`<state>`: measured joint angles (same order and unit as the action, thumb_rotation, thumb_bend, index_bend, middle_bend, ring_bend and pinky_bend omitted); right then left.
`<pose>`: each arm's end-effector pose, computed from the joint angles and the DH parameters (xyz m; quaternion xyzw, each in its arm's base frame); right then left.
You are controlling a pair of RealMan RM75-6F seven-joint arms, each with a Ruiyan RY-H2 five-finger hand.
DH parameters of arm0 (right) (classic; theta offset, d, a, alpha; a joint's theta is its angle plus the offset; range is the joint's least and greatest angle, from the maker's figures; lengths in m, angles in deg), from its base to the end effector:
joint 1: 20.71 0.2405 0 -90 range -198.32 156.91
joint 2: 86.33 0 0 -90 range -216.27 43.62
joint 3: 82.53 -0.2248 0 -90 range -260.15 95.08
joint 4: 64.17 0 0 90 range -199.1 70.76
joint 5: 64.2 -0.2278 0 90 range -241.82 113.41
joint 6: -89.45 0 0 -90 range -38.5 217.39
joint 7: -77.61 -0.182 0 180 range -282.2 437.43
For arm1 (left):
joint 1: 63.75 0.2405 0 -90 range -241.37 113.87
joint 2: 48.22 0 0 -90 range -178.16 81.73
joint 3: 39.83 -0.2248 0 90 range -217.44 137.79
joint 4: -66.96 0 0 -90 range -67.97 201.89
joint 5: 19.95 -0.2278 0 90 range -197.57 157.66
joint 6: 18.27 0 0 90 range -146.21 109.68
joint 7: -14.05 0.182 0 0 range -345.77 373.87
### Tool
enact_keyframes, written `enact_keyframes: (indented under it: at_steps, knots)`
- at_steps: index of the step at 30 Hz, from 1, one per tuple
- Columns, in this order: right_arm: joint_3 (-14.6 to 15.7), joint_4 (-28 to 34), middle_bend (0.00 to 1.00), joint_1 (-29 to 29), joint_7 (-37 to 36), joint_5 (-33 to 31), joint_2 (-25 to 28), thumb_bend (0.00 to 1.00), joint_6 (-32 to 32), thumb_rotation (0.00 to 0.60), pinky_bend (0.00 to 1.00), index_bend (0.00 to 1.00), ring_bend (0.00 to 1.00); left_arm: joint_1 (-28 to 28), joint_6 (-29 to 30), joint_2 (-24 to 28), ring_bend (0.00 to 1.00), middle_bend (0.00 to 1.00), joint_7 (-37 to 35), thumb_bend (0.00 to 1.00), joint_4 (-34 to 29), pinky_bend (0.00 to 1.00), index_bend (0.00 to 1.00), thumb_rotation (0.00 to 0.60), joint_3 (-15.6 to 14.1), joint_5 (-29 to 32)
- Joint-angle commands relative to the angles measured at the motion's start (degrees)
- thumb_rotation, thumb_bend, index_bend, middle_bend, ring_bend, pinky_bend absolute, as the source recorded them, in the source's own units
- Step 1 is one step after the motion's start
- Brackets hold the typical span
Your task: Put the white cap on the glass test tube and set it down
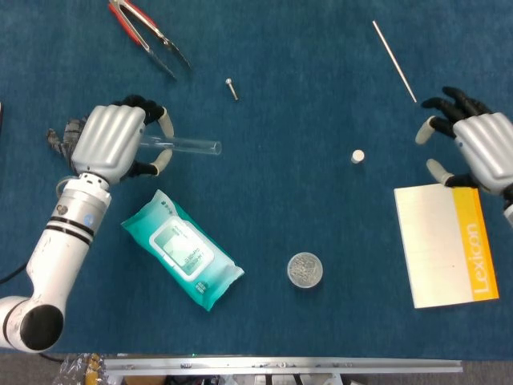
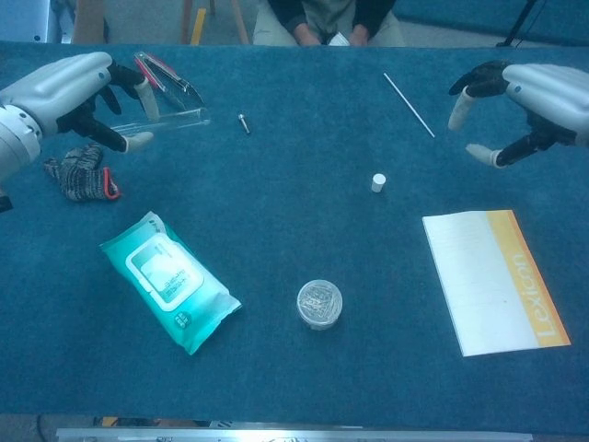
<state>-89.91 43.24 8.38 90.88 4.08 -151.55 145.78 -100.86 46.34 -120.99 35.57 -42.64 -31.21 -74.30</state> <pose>-0.1677 -0.3016 0.0348 0.7128 -0.4469 0.3454 0.4158 -0.1233 0.3191 0.0201 -0.6760 -0.4609 -0.3784 0.4329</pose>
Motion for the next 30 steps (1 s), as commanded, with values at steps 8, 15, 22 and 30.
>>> enact_keyframes:
  at_steps: [8, 15, 22, 30]
  knots:
    - [-0.2, -5.2, 0.20, 4.3, 3.9, -7.1, -5.7, 0.32, -4.1, 0.600, 0.17, 0.43, 0.02, 1.3, 1.5, 1.5, 0.26, 0.39, 1.1, 0.33, -2.9, 0.35, 0.58, 0.600, -1.6, -2.6]
    - [-0.4, -9.4, 0.20, 7.6, 7.1, -12.2, -10.5, 0.27, -5.7, 0.600, 0.17, 0.43, 0.02, 2.0, 1.8, 2.3, 0.25, 0.39, 1.1, 0.33, -3.9, 0.35, 0.58, 0.599, -2.1, -3.5]
    - [-0.4, -13.2, 0.20, 10.1, 9.6, -15.5, -15.7, 0.22, -5.7, 0.600, 0.17, 0.43, 0.02, 2.5, 1.8, 2.7, 0.25, 0.38, 0.8, 0.33, -4.2, 0.35, 0.58, 0.596, -2.5, -4.5]
    - [0.2, -17.4, 0.20, 12.2, 11.8, -18.7, -20.3, 0.22, -6.2, 0.600, 0.17, 0.43, 0.02, 3.0, 1.2, 3.0, 0.25, 0.38, -0.1, 0.33, -3.5, 0.35, 0.58, 0.598, -2.7, -4.9]
